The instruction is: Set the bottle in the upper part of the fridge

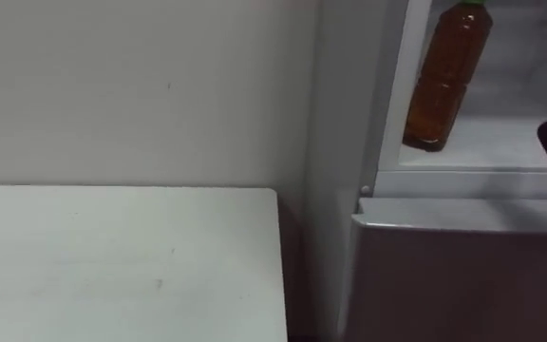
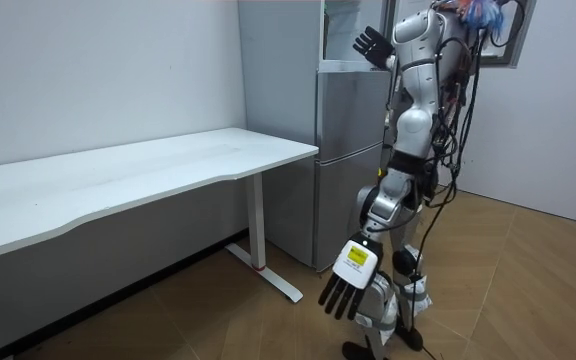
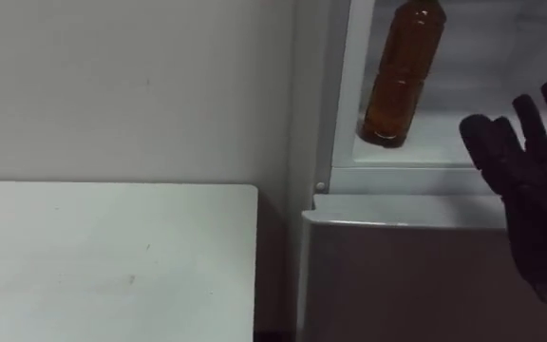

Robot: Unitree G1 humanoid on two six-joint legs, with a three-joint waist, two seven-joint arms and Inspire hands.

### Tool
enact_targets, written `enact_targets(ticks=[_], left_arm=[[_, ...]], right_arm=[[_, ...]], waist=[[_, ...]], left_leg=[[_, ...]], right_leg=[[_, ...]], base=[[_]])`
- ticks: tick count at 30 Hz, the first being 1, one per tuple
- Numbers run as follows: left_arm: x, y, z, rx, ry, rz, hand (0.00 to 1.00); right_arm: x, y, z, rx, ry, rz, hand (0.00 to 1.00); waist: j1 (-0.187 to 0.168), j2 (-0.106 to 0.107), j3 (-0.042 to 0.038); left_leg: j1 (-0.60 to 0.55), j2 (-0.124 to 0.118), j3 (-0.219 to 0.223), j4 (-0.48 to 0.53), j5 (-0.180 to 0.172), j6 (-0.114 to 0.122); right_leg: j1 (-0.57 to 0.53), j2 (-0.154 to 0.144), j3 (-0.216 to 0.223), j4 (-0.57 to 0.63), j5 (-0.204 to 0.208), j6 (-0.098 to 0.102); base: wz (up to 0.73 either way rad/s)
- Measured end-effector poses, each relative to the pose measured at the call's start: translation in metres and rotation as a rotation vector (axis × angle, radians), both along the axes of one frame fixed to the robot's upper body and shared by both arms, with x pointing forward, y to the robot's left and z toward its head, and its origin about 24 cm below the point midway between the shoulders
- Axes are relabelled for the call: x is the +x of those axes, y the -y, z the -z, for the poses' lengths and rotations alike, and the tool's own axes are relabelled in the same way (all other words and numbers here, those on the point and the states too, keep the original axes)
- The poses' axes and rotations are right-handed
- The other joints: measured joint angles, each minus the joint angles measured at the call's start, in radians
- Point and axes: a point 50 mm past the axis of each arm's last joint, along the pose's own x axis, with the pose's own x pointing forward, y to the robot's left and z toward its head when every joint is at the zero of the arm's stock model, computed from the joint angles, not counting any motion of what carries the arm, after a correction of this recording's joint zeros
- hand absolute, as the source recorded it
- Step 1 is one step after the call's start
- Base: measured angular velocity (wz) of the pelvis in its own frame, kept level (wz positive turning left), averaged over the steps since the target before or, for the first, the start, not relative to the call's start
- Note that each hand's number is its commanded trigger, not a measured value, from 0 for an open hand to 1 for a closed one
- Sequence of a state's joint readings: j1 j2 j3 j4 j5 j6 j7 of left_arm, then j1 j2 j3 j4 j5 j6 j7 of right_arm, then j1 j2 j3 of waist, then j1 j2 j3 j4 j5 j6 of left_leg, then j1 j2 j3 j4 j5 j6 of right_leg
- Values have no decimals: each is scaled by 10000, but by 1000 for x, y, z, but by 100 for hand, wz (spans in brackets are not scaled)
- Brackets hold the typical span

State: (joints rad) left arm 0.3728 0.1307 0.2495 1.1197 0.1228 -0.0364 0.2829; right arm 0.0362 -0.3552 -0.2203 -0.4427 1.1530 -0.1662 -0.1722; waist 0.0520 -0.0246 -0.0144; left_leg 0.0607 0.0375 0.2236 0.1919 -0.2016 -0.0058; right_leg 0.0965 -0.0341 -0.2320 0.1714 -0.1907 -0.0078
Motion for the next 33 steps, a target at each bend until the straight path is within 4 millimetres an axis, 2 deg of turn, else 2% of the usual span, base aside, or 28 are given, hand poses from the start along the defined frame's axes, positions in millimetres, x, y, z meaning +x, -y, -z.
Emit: enact_targets(ticks=[5, 9, 12, 16, 26, 33], left_arm=[[0, 2, 1, 101, 38, 231, 0], [1, 6, 2, -35, -5, 437, 0], [6, 6, 3, 37, 99, 474, 0], [12, 8, 4, 35, 161, 700, 0], [23, 10, 5, -21, 402, 889, 0], [25, 10, 5, 105, 478, 835, 0]], right_arm=[[-13, 2, 26, 1188, -388, -360, 0], [-15, 4, 40, 1540, -611, -354, 0], [-17, 13, 64, 1788, -1376, -162, 0], [-24, 20, 98, 3134, -2309, 191, 0], [-65, 32, 198, 5551, -5753, 2123, 0], [-86, 37, 224, 5957, -7055, 2952, 0]], waist=[[12, 93, 42], [23, 218, 83], [30, 229, 81], [-203, 295, 50], [-481, 376, 12], [-583, 331, 9]], left_leg=[[65, 6, 64, -10, -1, -1], [186, 23, 217, -37, -9, 1], [170, 33, 270, -2, -20, 5], [116, 32, 270, 68, -46, 30], [200, 21, 390, -44, -47, 28], [201, 22, 410, -62, -59, 17]], right_leg=[[75, 11, 106, 8, 0, 0], [-8, 13, 333, -14, -4, 1], [-82, 28, 406, 21, 0, -3], [-99, 32, 406, 10, 26, 8], [-127, 30, 439, 2, 26, 16], [-142, 45, 540, 2, 17, 26]], base=[[-2], [-13], [-8], [0], [-2], [-1]])
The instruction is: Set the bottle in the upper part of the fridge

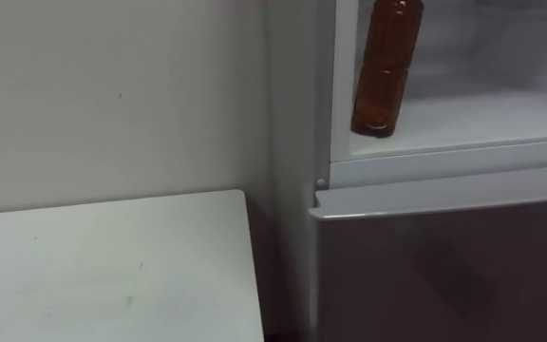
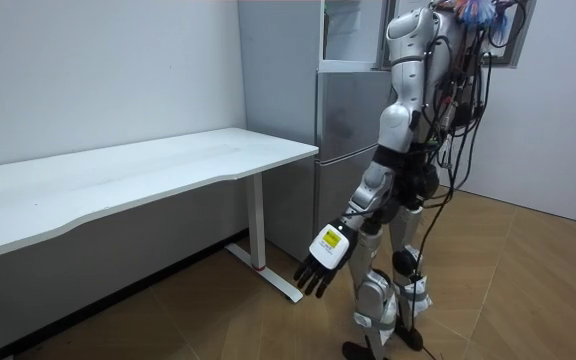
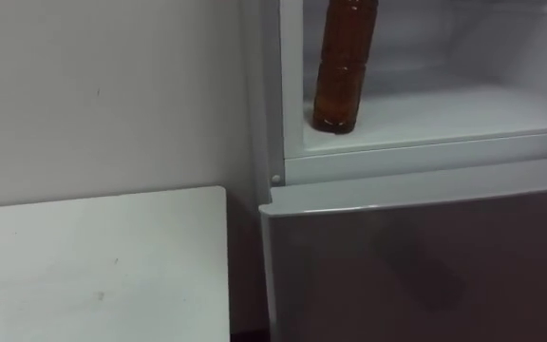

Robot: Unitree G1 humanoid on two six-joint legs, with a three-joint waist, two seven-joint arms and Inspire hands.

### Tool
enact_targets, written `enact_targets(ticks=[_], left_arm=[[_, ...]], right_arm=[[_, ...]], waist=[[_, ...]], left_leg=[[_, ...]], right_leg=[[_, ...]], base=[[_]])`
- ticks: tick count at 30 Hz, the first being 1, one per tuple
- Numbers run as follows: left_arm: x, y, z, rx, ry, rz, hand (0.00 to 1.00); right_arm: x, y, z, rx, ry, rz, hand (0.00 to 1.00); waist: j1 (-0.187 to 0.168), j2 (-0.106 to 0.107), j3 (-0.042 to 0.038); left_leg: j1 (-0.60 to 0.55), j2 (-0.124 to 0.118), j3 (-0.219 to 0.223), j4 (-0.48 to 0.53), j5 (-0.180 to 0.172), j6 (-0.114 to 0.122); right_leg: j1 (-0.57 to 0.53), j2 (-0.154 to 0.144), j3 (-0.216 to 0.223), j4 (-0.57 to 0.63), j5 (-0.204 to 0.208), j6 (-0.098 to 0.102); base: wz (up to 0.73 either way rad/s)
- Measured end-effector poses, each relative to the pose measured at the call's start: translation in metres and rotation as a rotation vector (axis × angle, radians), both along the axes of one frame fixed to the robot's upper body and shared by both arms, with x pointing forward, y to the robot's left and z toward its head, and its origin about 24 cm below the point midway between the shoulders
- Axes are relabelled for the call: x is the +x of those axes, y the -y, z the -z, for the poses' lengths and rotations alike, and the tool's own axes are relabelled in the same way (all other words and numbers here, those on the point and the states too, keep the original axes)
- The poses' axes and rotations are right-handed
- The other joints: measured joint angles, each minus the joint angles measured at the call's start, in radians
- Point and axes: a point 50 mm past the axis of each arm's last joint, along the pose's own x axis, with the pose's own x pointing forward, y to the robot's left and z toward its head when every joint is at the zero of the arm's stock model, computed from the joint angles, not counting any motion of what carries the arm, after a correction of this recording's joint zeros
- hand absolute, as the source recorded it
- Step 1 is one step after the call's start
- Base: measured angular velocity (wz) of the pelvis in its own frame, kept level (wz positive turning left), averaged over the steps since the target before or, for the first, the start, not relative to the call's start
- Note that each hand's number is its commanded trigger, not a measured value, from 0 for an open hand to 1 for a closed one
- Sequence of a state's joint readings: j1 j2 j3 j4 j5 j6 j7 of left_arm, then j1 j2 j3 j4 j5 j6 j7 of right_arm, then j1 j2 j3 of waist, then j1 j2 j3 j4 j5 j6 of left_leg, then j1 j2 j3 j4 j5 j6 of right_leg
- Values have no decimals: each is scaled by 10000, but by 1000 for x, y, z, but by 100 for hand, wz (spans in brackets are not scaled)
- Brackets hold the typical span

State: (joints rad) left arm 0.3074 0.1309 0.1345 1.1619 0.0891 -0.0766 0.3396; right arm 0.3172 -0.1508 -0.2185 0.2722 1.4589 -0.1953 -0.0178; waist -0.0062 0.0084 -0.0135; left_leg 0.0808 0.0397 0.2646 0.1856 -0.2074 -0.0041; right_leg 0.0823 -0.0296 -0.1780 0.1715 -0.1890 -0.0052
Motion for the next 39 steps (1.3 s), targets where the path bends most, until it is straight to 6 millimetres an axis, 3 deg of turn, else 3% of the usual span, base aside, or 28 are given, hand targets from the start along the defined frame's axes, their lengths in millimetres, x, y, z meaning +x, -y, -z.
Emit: enact_targets(ticks=[3, 10, 14, 18, 25, 32, 39], left_arm=[[1, -2, -1, 88, 41, -53, 0], [3, -11, -4, 302, 330, -572, 0], [-1, -16, -6, 440, 275, -674, 0], [-1, -20, -7, 583, 391, -889, 0], [-6, -31, -13, 886, 609, -1262, 0], [-8, -36, -16, 759, 733, -1267, 0], [-11, -42, -19, 892, 834, -1726, 0]], right_arm=[[-4, 1, 6, 37, -514, 130, 0], [-44, 23, 36, 524, -3228, 1875, 0], [-49, 38, 32, 722, -3627, 3052, 0], [-53, 59, 29, 987, -4089, 4355, 0], [-61, 102, 3, 349, -4563, 5780, 0], [-59, 132, -27, 133, -4196, 7251, 0], [-49, 158, -63, -887, -4255, 7732, 0]], waist=[[-121, -20, -3], [-326, -224, 17], [-661, -334, 29], [-731, -480, 43], [-807, -763, 121], [-870, -1004, 81], [-1011, -1077, 89]], left_leg=[[10, -1, 16, -14, 0, 1], [-54, -40, -65, -10, -11, 21], [-67, -52, -78, 3, -9, 23], [11, -56, -86, -9, -9, 23], [-44, -99, -245, -56, -8, 27], [-33, -110, -210, -73, -8, 26], [-21, -125, -210, -164, -7, 23]], right_leg=[[11, -10, 16, 0, -3, 3], [36, -48, -140, -19, -21, 31], [53, -58, -181, -30, -25, 38], [76, -52, -131, -22, -31, 44], [37, -64, -159, 25, -136, 63], [40, -58, -175, 5, -134, 65], [-10, -63, -161, -8, -173, 78]], base=[[0], [3], [1], [-1], [4], [2], [0]])
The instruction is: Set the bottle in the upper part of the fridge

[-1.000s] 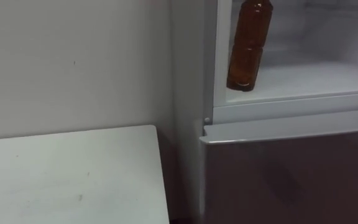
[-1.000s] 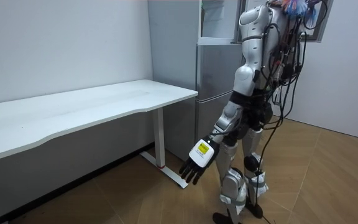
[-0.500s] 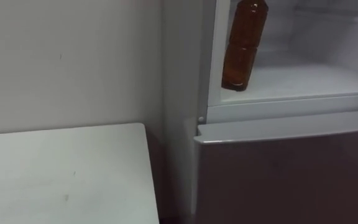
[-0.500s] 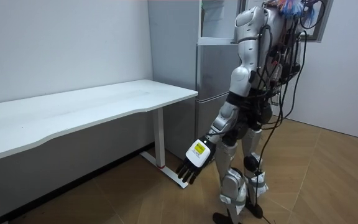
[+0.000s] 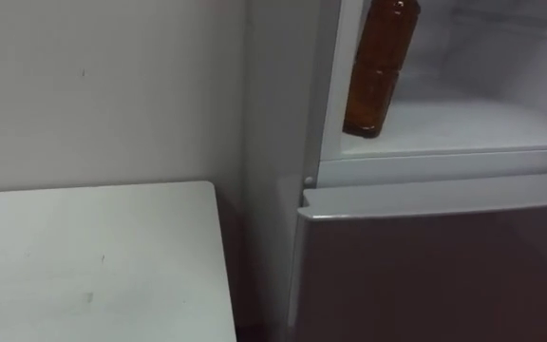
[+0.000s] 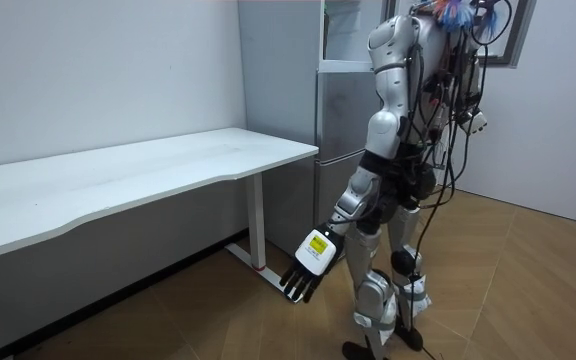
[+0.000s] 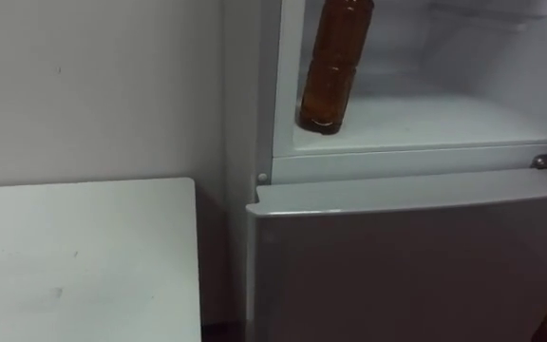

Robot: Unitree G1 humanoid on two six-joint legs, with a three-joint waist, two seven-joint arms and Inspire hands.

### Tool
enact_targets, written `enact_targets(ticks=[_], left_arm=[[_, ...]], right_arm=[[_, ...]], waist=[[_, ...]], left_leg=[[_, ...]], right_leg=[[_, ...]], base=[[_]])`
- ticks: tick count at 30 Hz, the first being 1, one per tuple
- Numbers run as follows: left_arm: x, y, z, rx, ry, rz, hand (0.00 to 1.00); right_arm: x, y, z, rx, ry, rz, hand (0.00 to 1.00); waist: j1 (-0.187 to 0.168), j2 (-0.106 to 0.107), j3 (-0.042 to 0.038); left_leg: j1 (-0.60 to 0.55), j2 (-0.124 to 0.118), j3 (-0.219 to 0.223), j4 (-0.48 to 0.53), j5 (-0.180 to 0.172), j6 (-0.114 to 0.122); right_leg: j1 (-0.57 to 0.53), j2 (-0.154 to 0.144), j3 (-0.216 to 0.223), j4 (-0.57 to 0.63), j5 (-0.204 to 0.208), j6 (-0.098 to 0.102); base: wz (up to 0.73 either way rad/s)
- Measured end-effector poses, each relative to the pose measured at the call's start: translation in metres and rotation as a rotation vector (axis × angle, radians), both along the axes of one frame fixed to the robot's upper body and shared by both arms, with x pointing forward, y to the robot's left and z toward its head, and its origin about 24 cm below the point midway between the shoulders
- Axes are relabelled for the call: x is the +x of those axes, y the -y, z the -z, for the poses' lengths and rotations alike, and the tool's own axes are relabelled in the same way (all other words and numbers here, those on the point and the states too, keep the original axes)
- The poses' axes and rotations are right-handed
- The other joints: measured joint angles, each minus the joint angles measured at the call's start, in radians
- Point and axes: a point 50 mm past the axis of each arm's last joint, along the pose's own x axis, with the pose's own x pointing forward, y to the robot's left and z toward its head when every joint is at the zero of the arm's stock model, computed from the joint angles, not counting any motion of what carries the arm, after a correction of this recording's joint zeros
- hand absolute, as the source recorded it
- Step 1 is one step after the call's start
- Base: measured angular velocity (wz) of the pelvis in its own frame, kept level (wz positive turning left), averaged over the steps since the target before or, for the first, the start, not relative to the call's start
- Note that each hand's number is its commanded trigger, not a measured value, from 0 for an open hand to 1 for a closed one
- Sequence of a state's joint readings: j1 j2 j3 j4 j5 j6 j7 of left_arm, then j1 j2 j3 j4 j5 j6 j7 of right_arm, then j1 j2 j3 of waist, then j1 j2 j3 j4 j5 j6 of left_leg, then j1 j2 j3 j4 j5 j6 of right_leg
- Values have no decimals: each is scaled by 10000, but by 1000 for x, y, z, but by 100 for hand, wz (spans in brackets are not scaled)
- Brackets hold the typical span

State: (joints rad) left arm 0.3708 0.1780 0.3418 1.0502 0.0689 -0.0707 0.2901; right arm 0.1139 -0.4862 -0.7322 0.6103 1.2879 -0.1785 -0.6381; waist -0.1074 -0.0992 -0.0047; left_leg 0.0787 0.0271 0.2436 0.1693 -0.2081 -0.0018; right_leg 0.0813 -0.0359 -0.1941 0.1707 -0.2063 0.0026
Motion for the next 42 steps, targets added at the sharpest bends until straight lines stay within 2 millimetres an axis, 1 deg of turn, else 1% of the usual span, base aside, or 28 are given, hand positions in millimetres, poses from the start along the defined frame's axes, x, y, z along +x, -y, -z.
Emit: enact_targets(ticks=[2, 3, 6, 9, 11, 13, 15, 20, 24, 26, 30, 42], left_arm=[[0, 0, 0, -172, 25, 39, 0], [0, 0, 0, -186, 37, 49, 0], [0, -3, -1, -197, 58, 60, 0], [-4, -3, -1, -241, 52, -121, 0], [-9, -4, -2, -228, 23, -298, 0], [-7, -5, -2, -212, 52, -273, 0], [-8, -6, -3, -193, 27, -277, 0], [-8, -7, -3, -165, 31, -253, 0], [-12, -6, -3, -248, -118, -277, 0], [-15, -5, -2, -331, -238, -268, 0], [-16, -4, -2, -341, -358, -164, 0], [-16, -4, -1, -507, -363, -32, 0]], right_arm=[[8, 9, -17, -302, 121, 201, 0], [9, 12, -22, -387, 130, 263, 0], [18, 25, -51, -916, 371, 686, 0], [25, 30, -69, -1318, 670, 731, 0], [33, 30, -89, -1803, 1300, 647, 0], [34, 29, -89, -1722, 1253, 600, 0], [37, 28, -94, -1896, 1420, 478, 0], [55, 22, -113, -2201, 2177, -57, 0], [64, 18, -125, -2493, 2787, -253, 0], [70, 17, -134, -2766, 3232, -451, 0], [72, 16, -136, -2769, 3360, -468, 0], [75, 14, -140, -2798, 3415, -795, 0]], waist=[[-72, -65, 0], [-71, -84, -1], [-85, -245, -4], [-213, -332, -8], [-317, -374, -5], [-314, -380, -5], [-300, -360, -5], [-270, -287, 3], [-288, -292, 2], [-330, -296, 0], [-327, -296, 2], [-490, -277, -10]], left_leg=[[1, 1, 0, 6, 0, -1], [1, 0, 1, 9, 0, 0], [7, -1, 15, 8, 1, -1], [3, -1, 9, 7, 1, -1], [-59, -5, -13, 3, 1, -1], [-53, -13, -9, 3, 0, -1], [7, -17, 6, -6, 1, -1], [41, -6, 22, -16, 2, -2], [48, 2, 22, -12, 1, -2], [55, 1, 21, -11, 1, -1], [35, -2, 20, -13, 9, -7], [62, -8, 51, -20, 10, -8]], right_leg=[[1, 2, 2, 2, 0, 0], [1, 0, 1, 4, -1, 0], [5, 1, -12, 14, -16, 2], [31, -3, -31, -17, -16, 3], [27, -1, -44, 15, -12, 3], [12, -3, -29, 35, -10, 5], [12, -5, -5, 76, -10, 5], [-3, -4, 4, 151, -17, 5], [27, -5, -1, 176, -16, 3], [44, -8, -3, 180, -17, 3], [16, -8, 1, 187, -22, -2], [-57, -8, 47, 257, -22, -2]], base=[[0], [0], [0], [1], [0], [0], [0], [0], [0], [0], [0], [0]])
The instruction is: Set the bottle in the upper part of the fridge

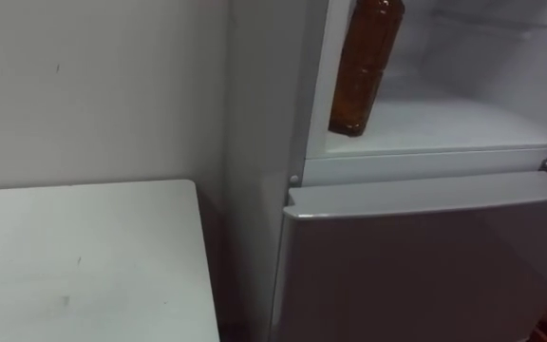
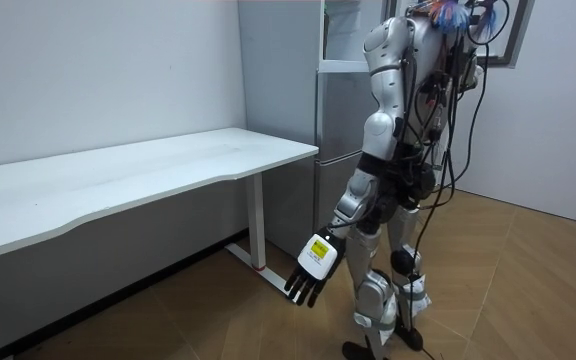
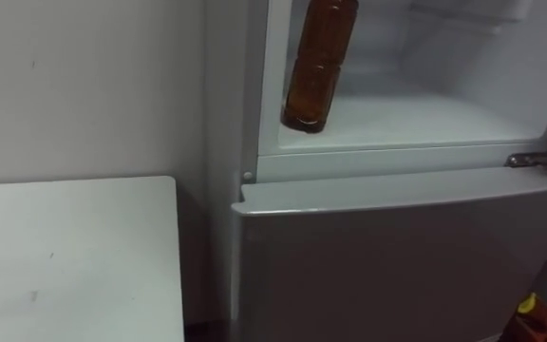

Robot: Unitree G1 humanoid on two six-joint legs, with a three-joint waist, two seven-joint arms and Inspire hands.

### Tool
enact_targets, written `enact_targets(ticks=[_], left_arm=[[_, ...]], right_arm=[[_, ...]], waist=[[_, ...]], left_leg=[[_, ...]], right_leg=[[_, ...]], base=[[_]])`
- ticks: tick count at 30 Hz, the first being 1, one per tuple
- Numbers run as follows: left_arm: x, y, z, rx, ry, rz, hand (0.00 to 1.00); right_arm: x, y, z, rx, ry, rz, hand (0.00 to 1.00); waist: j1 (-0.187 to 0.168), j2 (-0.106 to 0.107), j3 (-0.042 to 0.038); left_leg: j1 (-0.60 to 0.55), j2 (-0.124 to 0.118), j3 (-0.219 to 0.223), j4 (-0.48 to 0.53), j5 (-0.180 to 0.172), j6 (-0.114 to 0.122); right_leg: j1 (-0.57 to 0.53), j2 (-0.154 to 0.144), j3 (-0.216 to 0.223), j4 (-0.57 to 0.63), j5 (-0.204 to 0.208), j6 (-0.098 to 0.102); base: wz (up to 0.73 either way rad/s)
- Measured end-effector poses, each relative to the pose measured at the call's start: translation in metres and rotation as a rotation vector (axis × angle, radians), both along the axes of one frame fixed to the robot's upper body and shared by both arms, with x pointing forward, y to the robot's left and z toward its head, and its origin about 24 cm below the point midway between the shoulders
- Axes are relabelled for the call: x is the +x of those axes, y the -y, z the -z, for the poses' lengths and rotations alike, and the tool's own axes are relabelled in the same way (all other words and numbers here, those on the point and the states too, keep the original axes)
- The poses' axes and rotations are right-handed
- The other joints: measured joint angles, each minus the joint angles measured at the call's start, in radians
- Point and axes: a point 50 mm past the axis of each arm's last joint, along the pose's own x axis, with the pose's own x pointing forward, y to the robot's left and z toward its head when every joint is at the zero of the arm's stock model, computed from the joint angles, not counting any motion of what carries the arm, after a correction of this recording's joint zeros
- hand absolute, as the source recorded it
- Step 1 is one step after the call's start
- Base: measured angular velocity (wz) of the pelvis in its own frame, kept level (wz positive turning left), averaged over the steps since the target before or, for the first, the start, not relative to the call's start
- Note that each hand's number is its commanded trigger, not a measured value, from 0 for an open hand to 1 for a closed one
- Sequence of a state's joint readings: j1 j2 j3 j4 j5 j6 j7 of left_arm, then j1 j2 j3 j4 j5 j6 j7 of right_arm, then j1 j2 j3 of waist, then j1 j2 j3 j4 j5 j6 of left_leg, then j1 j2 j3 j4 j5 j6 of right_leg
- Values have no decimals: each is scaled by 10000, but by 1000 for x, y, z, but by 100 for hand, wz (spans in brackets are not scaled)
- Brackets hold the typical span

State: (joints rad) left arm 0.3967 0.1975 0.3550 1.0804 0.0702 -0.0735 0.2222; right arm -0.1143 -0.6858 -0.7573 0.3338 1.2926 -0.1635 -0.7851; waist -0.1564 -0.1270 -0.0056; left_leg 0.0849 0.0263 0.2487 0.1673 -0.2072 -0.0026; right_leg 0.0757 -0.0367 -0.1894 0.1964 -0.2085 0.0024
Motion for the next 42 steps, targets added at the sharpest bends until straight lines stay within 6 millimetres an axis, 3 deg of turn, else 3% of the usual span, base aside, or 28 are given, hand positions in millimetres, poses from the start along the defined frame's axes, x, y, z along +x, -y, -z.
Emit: enact_targets(ticks=[8, 12, 18, 23, 27, 33, 42], left_arm=[[-3, 4, 1, -48, 101, -367, 0], [-4, 7, 2, -251, 89, -312, 0], [-3, 8, 3, -266, 55, -123, 0], [-1, 12, 6, -404, 7, -125, 0], [0, 12, 7, -366, 26, -136, 0], [2, 21, 10, -542, 178, -159, 0], [5, 25, 12, -620, 190, -46, 0]], right_arm=[[3, -5, -8, -59, 187, -195, 0], [3, -9, -10, -198, 185, -331, 0], [5, -28, -10, -604, 322, -882, 0], [-6, -49, -7, -1058, 460, -1277, 0], [-8, -53, -6, -1050, 911, -1166, 0], [-5, -67, -11, -1328, 1684, -1328, 0], [-6, -75, -7, -1432, 1829, -1370, 0]], waist=[[80, 85, -16], [225, 156, 19], [170, 285, 30], [139, 388, 28], [202, 425, 20], [276, 650, 8], [598, 675, 9]], left_leg=[[-4, 0, 123, -6, 9, 14], [143, 0, 226, -3, 9, 15], [136, -7, 288, 17, 22, 10], [126, -8, 266, 16, 42, 9], [127, -18, 270, 22, 46, 18], [69, -2, 403, 32, 54, 25], [128, 32, 599, 22, 51, 23]], right_leg=[[-80, -14, 102, 143, -12, 0], [-92, -45, 166, 295, -62, -11], [-240, -67, 248, 472, -146, -27], [-247, -75, 248, 523, -153, -36], [-272, -88, 267, 549, -153, -35], [-448, -51, 483, 642, -140, -53], [-578, 7, 760, 772, -126, -74]], base=[[-4], [-8], [-4], [0], [0], [-8], [-10]])
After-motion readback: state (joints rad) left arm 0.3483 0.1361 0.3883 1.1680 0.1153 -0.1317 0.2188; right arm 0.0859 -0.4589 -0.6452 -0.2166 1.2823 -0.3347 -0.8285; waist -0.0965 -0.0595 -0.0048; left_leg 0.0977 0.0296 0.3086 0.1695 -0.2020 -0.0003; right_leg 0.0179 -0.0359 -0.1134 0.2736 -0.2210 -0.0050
